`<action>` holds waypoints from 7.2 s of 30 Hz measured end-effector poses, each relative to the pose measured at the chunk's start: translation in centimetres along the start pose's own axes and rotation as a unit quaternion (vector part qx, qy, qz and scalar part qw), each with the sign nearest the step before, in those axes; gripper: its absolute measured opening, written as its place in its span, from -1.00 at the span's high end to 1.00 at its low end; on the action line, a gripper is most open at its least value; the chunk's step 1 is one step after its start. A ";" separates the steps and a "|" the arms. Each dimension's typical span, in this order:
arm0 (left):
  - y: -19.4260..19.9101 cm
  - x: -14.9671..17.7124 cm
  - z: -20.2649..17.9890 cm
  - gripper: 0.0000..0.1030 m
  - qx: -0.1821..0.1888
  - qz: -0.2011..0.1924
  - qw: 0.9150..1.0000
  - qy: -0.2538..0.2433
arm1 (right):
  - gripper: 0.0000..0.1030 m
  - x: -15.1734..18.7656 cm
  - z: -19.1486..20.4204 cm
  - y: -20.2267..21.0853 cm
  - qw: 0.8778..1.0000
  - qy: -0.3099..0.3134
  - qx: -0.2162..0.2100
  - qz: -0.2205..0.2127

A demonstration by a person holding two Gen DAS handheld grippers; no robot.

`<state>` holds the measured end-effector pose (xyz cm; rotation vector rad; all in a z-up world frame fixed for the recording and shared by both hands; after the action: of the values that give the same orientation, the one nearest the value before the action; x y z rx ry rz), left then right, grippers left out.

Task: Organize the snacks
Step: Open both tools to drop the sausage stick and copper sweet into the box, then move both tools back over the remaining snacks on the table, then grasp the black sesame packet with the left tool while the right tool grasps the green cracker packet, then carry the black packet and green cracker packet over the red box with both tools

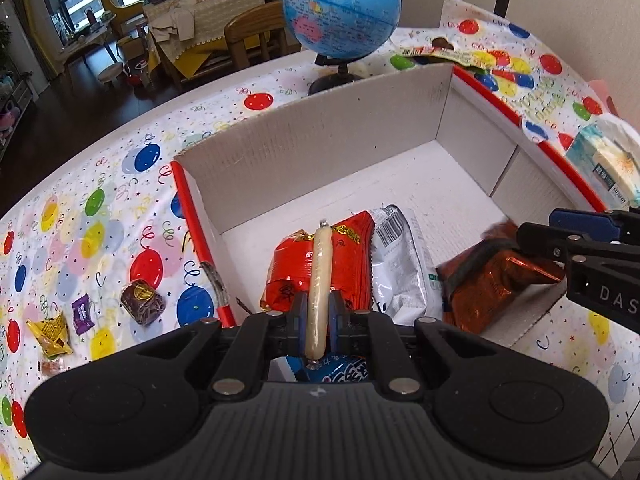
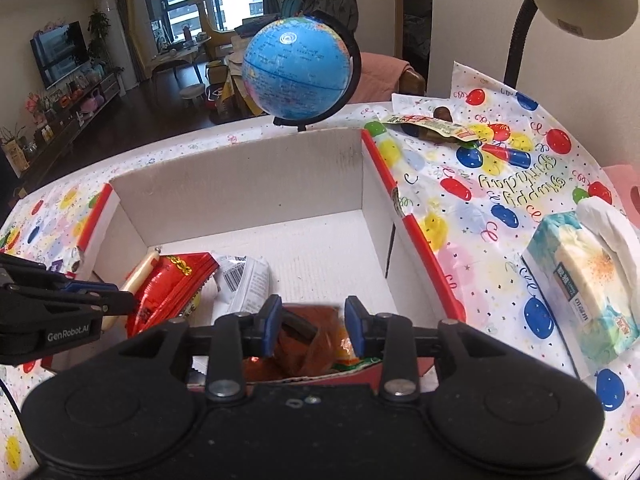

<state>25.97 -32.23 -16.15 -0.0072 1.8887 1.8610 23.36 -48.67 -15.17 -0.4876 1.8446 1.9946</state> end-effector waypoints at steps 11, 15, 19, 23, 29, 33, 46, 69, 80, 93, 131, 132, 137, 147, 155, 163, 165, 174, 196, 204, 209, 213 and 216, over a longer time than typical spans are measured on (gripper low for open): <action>3.4 1.5 1.1 0.79 0.011 -0.028 1.000 0.003 | 0.03 0.3 2.3 3.4 0.999 0.011 -0.014 -0.031; 4.7 2.2 2.3 0.78 0.019 -0.034 0.999 0.014 | -0.05 0.2 3.5 4.7 0.999 0.016 -0.019 -0.043; 6.2 3.1 3.8 0.78 0.024 -0.047 0.998 0.023 | -0.12 0.2 4.9 5.9 0.998 0.017 -0.025 -0.053; 7.5 4.2 5.5 0.67 0.033 -0.057 0.997 0.029 | -0.14 0.2 6.9 7.0 0.997 0.023 -0.034 -0.063; 9.4 6.0 8.6 0.45 0.035 -0.073 0.996 0.045 | -0.18 0.3 10.4 8.5 0.995 0.035 -0.046 -0.076; 10.0 7.3 11.1 0.42 0.036 -0.072 0.995 0.060 | -0.27 0.5 13.1 9.4 0.994 0.044 -0.054 -0.085; 12.6 12.1 19.3 -0.44 0.025 -0.100 0.990 0.094 | -0.62 2.1 20.8 10.3 0.992 0.049 -0.075 -0.092; 14.2 18.7 29.5 -0.62 0.021 -0.112 0.982 0.153 | -1.00 5.5 29.2 10.1 0.990 0.052 -0.080 -0.104; 9.7 18.3 29.4 -0.62 0.020 -0.070 0.985 0.156 | -1.00 5.5 28.9 5.8 0.992 0.104 -0.054 -0.053; 2.7 16.4 27.5 -0.62 0.021 -0.003 0.990 0.139 | -0.94 3.6 28.5 -1.1 0.975 0.207 -0.075 0.022; -4.9 12.4 25.2 0.17 0.078 0.056 0.995 0.001 | -0.46 2.6 33.2 -11.9 0.874 0.446 -0.106 0.160; -4.9 12.5 25.5 0.17 0.075 0.056 0.996 0.011 | -0.41 2.5 33.2 -12.1 0.878 0.439 -0.105 0.159; -4.8 12.6 27.1 0.27 0.075 0.059 0.993 0.071 | -0.17 2.3 33.1 -12.7 0.893 0.403 -0.109 0.167; -4.2 14.0 27.7 0.36 0.076 0.058 0.989 0.112 | 0.07 3.5 33.1 -11.8 0.910 0.365 -0.115 0.157; -3.1 15.2 28.1 0.36 0.073 0.056 0.987 0.135 | 0.12 4.4 32.9 -10.0 0.937 0.299 -0.112 0.140; -0.5 16.2 27.9 0.36 0.074 0.042 0.986 0.143 | 0.12 5.0 32.5 -6.6 0.959 0.237 -0.104 0.117; 0.4 16.4 27.8 0.36 0.073 0.037 0.987 0.142 | 0.12 5.1 32.4 -5.4 0.963 0.224 -0.100 0.108; 5.3 17.1 26.5 0.36 0.069 -0.007 0.990 0.123 | 0.12 5.7 31.3 0.4 0.981 0.167 -0.082 0.058; 13.5 13.1 18.2 0.36 0.056 -0.084 0.992 0.073 | 0.12 4.4 24.2 10.2 0.993 0.104 -0.053 -0.029; 13.2 9.0 12.0 0.36 0.049 -0.086 0.993 0.058 | 0.12 2.4 17.0 10.5 0.994 0.094 -0.044 -0.038; 12.0 6.3 8.5 0.36 0.041 -0.076 0.995 0.049 | 0.12 1.3 12.7 9.5 0.995 0.083 -0.041 -0.038; 10.9 4.5 6.2 0.36 0.036 -0.069 0.996 0.041 | 0.12 0.4 9.6 8.6 0.996 0.071 -0.035 -0.040; 10.0 3.2 4.6 0.36 0.032 -0.063 0.997 0.032 | 0.11 0.0 7.3 7.9 0.997 0.063 -0.028 -0.039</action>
<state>21.32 -26.12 -7.67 -0.1646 1.9427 1.7353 19.43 -41.97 -7.80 -0.7046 1.8154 2.0104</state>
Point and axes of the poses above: each gripper's, at about its wrist camera, not at the fingertips, and y roughly against the way its jaws point, z to its left, x to its underside, the point moved 7 cm from there along -y, roughly the way its jaws point, and after that the axes turned 11 degrees about z, right-handed, at the moved point
